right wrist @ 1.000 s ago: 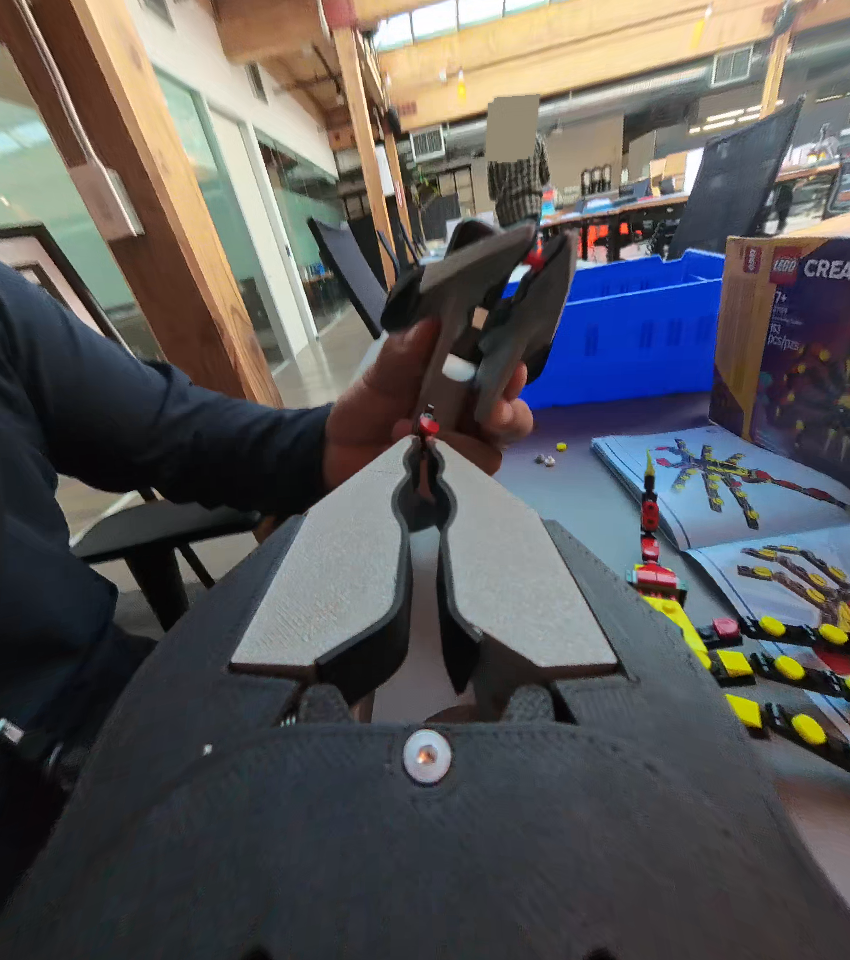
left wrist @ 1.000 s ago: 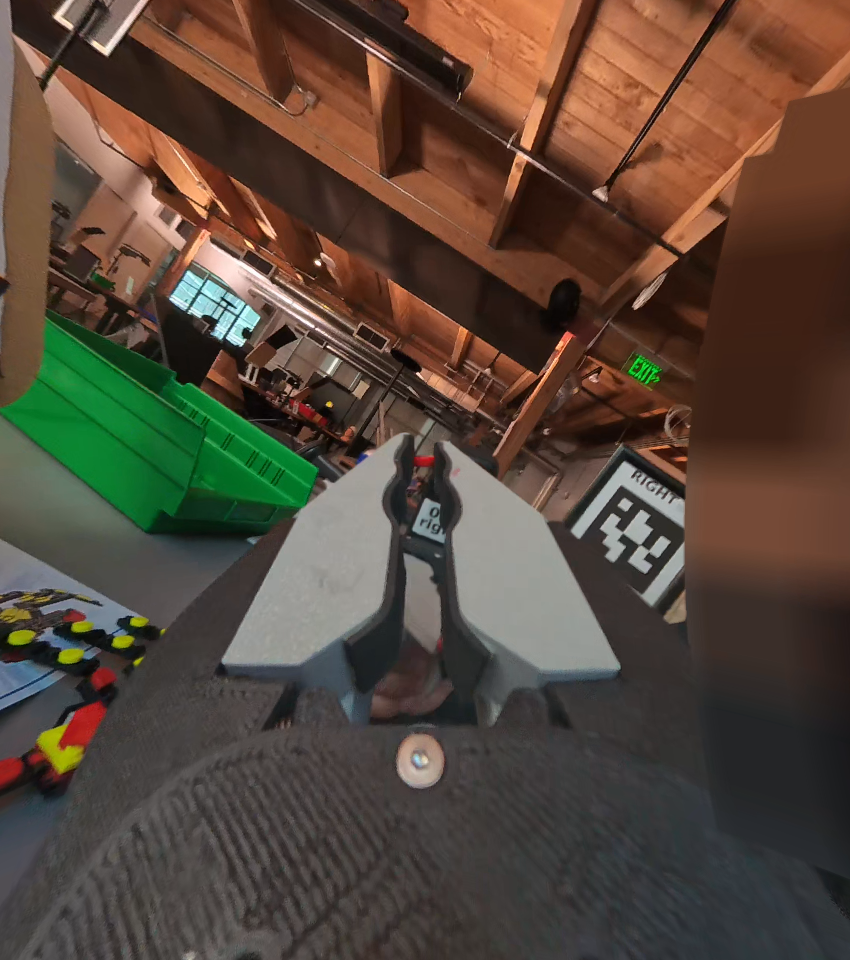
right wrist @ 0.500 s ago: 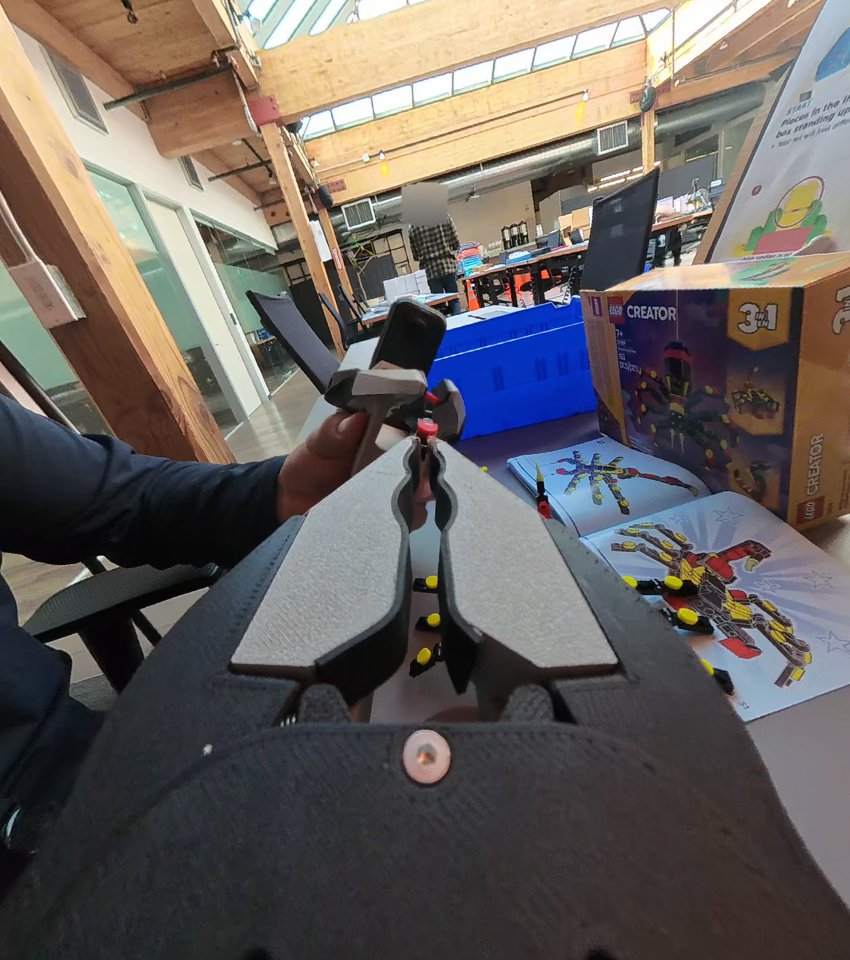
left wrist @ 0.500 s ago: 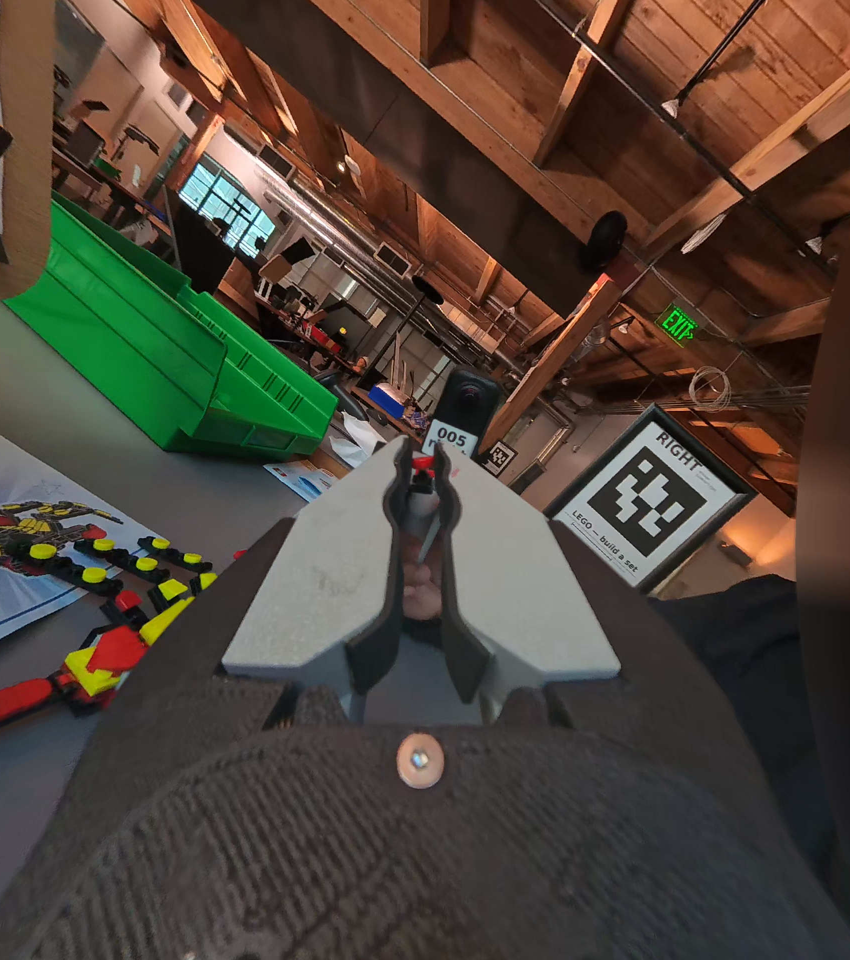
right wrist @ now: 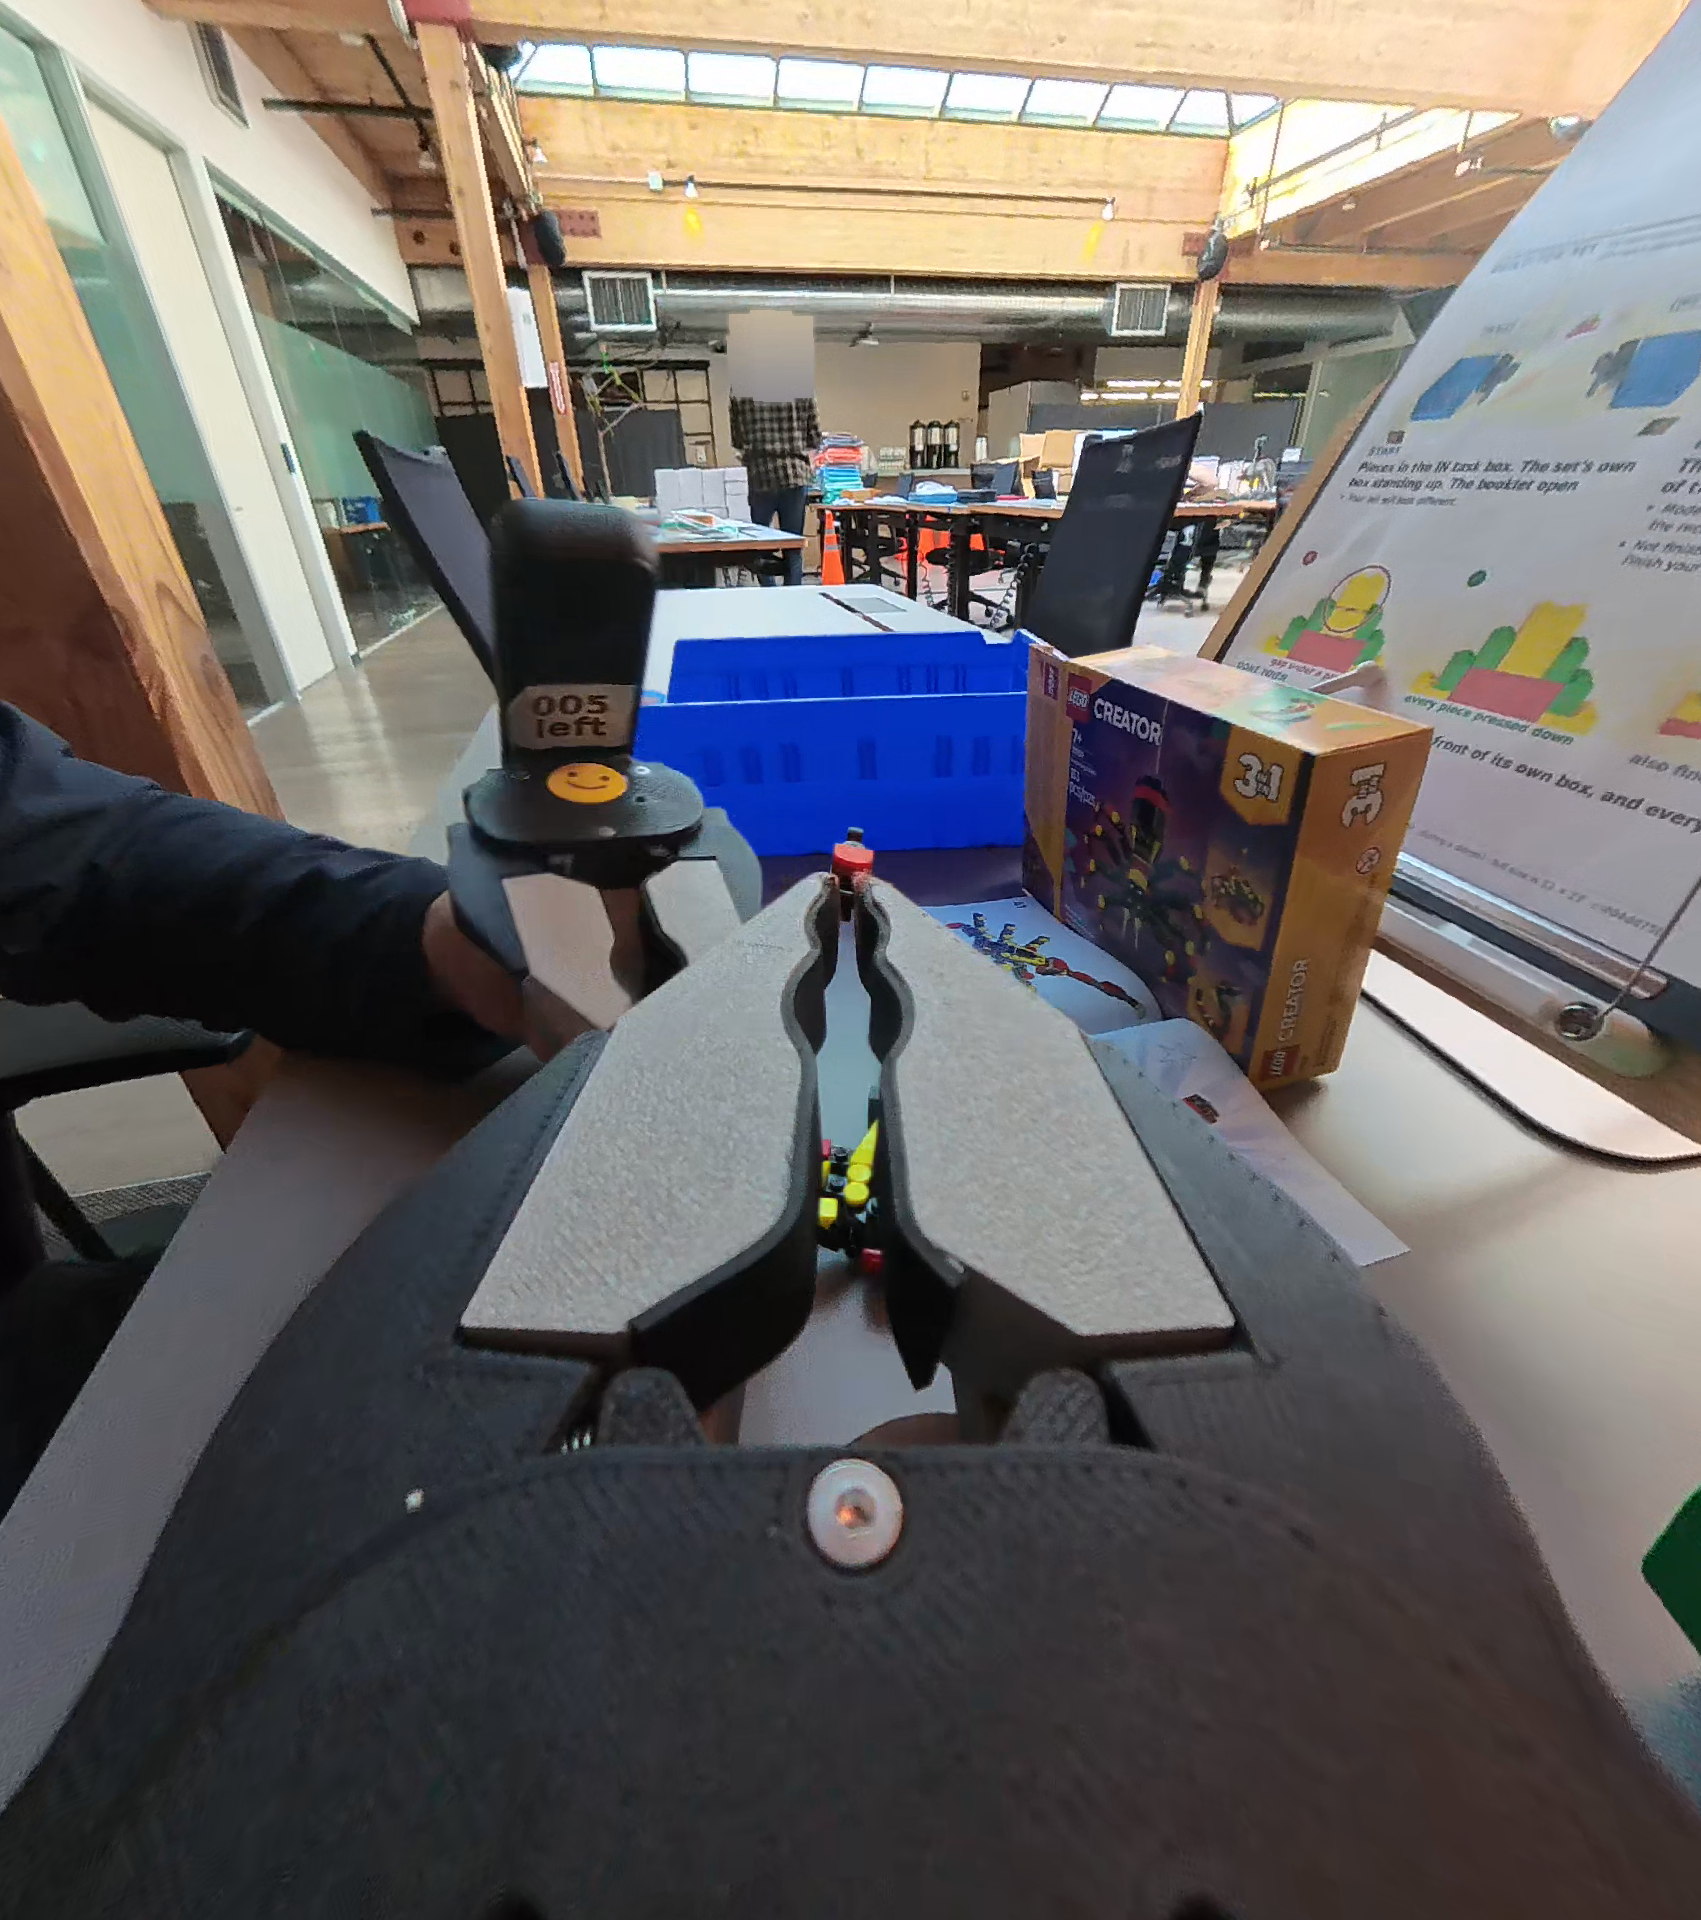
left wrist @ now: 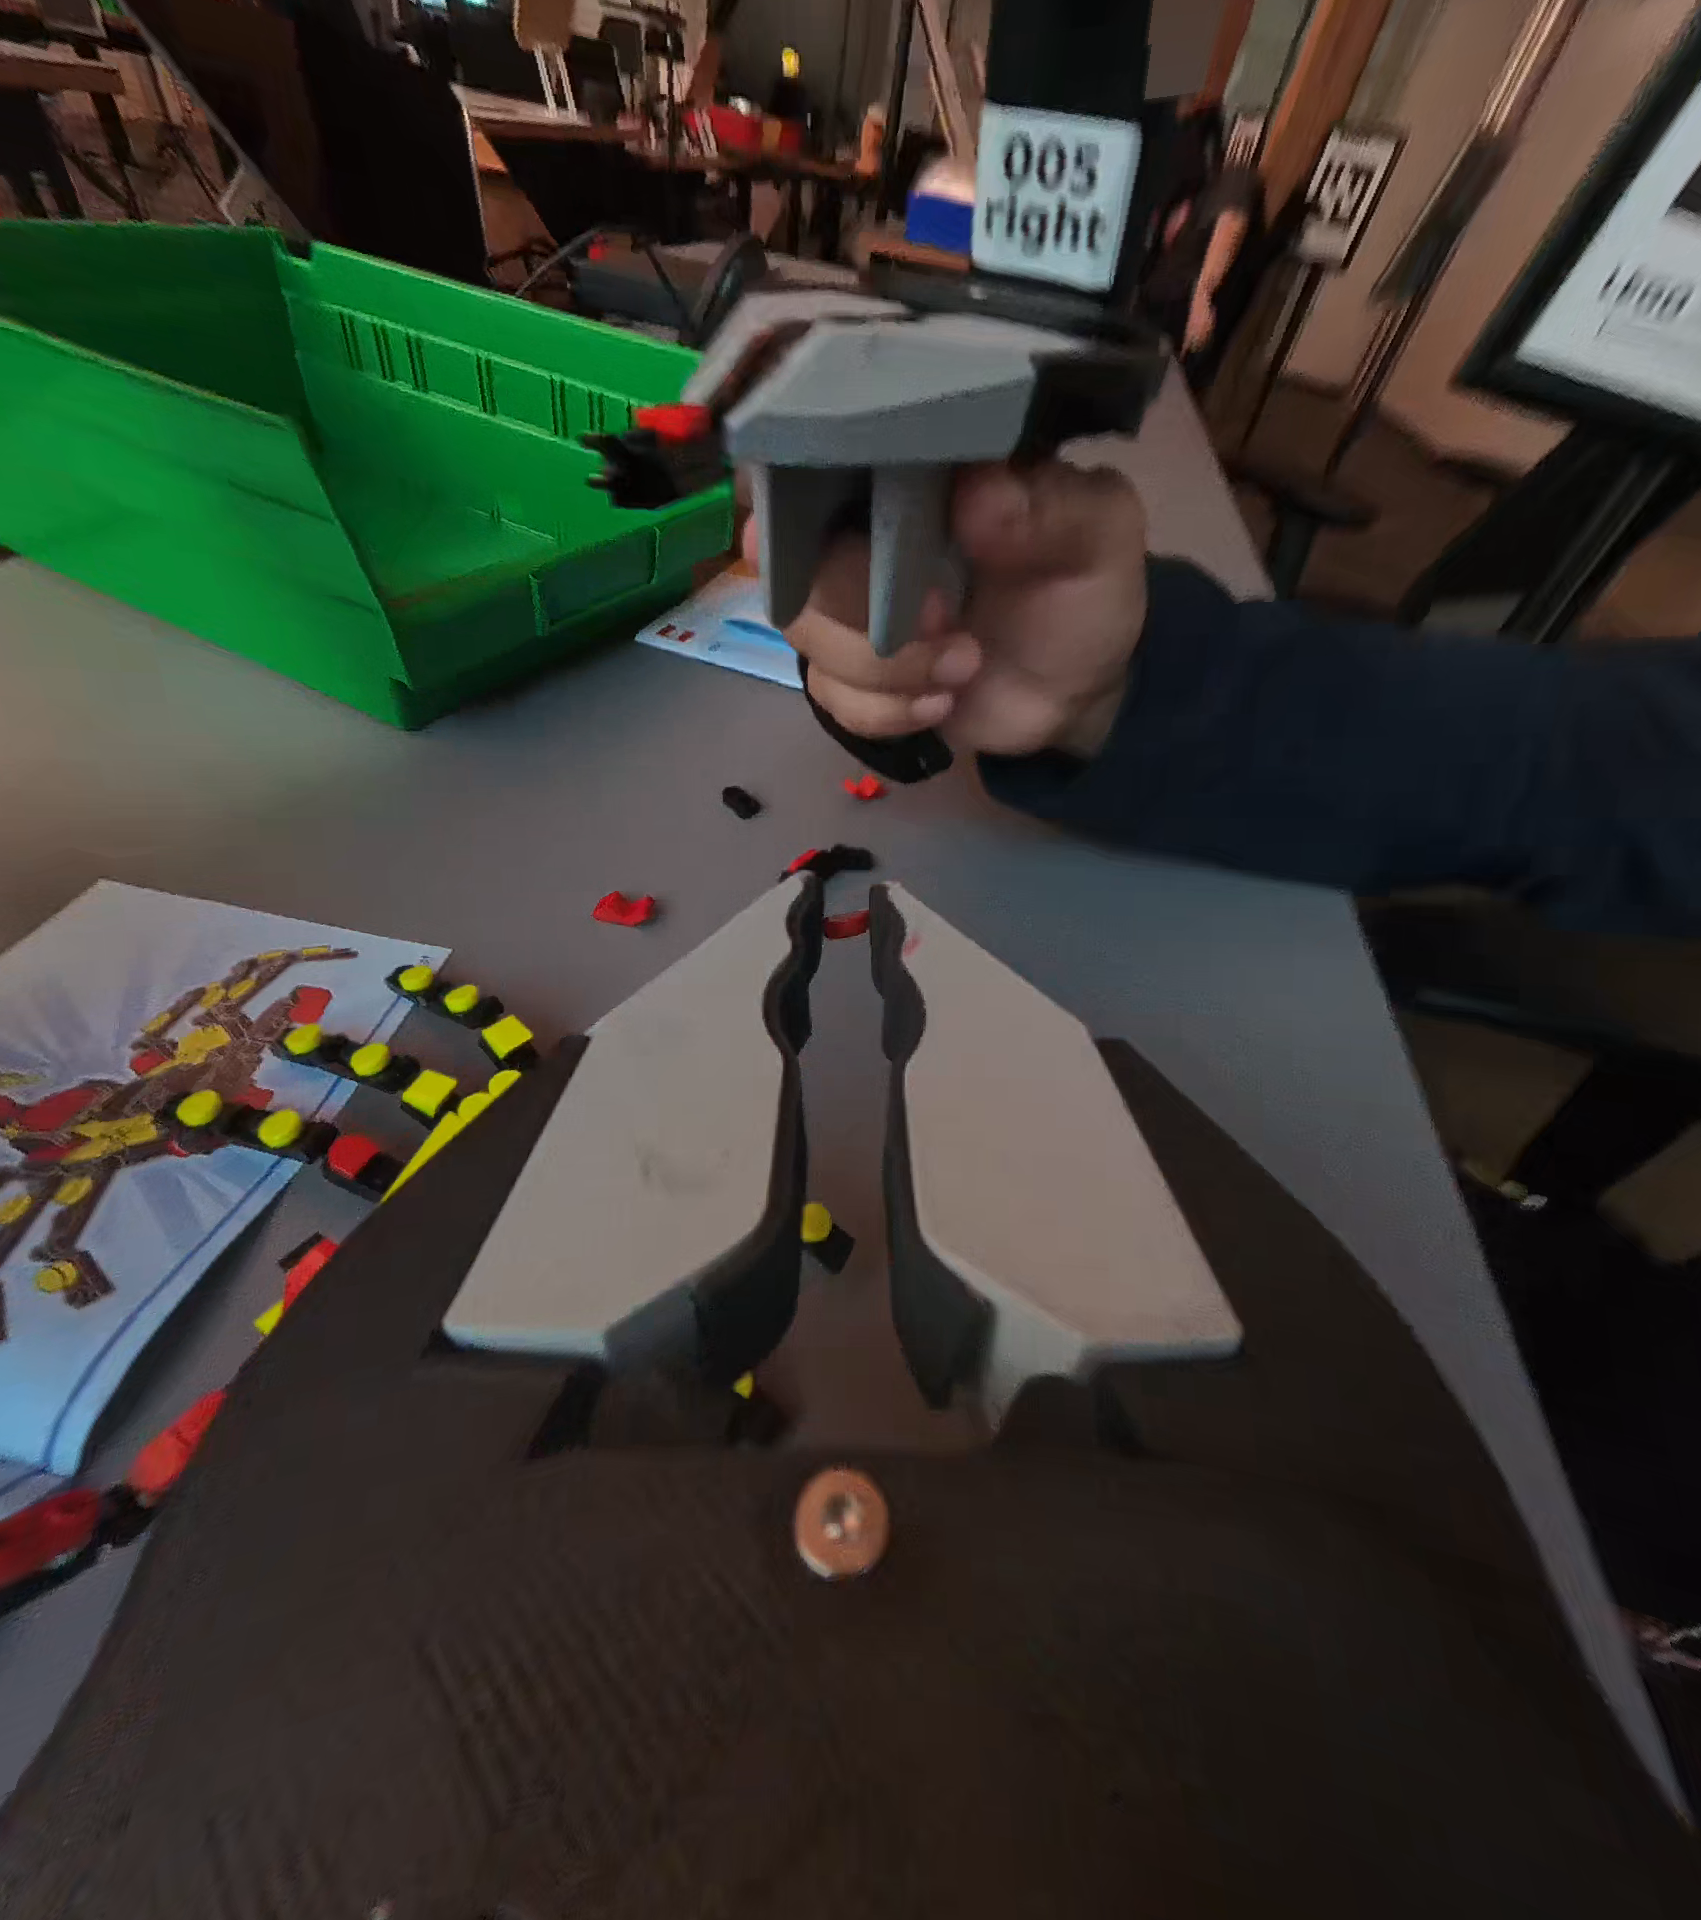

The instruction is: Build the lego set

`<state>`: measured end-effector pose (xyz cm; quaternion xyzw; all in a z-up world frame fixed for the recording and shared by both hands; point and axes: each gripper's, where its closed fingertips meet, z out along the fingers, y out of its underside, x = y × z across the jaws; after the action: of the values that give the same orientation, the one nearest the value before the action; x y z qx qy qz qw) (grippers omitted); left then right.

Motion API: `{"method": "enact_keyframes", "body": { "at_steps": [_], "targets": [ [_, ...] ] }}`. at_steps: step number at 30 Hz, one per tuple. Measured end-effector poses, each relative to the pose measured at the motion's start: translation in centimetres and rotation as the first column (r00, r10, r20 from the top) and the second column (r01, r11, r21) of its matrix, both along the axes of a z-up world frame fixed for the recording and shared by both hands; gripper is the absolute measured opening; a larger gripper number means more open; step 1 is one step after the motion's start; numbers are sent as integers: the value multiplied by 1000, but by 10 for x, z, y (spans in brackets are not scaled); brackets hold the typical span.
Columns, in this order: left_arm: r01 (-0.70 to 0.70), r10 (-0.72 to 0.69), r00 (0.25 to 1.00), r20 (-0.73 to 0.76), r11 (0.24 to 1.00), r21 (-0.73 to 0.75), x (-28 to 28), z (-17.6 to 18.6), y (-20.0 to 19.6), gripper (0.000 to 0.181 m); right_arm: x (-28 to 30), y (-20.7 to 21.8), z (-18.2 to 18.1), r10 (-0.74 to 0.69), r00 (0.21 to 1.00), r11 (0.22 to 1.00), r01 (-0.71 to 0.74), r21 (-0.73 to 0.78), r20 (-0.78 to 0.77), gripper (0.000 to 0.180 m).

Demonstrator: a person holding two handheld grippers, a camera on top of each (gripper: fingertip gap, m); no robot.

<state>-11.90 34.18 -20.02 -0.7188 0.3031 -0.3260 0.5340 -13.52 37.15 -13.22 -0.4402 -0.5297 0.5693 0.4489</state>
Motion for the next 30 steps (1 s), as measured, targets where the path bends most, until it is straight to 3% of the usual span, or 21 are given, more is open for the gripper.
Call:
{"method": "enact_keyframes", "body": {
  "at_steps": [5, 10, 18, 21, 25, 30],
  "targets": [
    [14, 70, 908, -413, 980, 198, 5, -30, -1, 12, 3, 0, 5, -3, 1000, 1000, 3, 6, -19, 0],
    [73, 107, 828, -551, 953, 294, 9, -42, -3, 12, 1, -2, 2, 1, 1000, 1000, -1, 14, -7, 0],
    [-93, 183, 923, -339, 960, 265, -14, -12, 8, 14, 3, -5, 0, 39, 999, 999, -39, 18, 9, 0],
    [-139, 204, 943, -262, 959, 246, -24, -1, 11, 15, 2, -11, -10, 64, 995, 993, -72, 97, 78, 0],
    [-150, 194, 964, -182, 961, 231, -30, 10, 10, 16, 3, -19, -32, 52, 980, 957, -104, 271, 191, 0],
    [-108, 120, 991, -60, 978, 179, -25, 20, 4, 16, 1, -33, -37, 129, 970, 956, -176, 234, 205, 0]
  ]
}}
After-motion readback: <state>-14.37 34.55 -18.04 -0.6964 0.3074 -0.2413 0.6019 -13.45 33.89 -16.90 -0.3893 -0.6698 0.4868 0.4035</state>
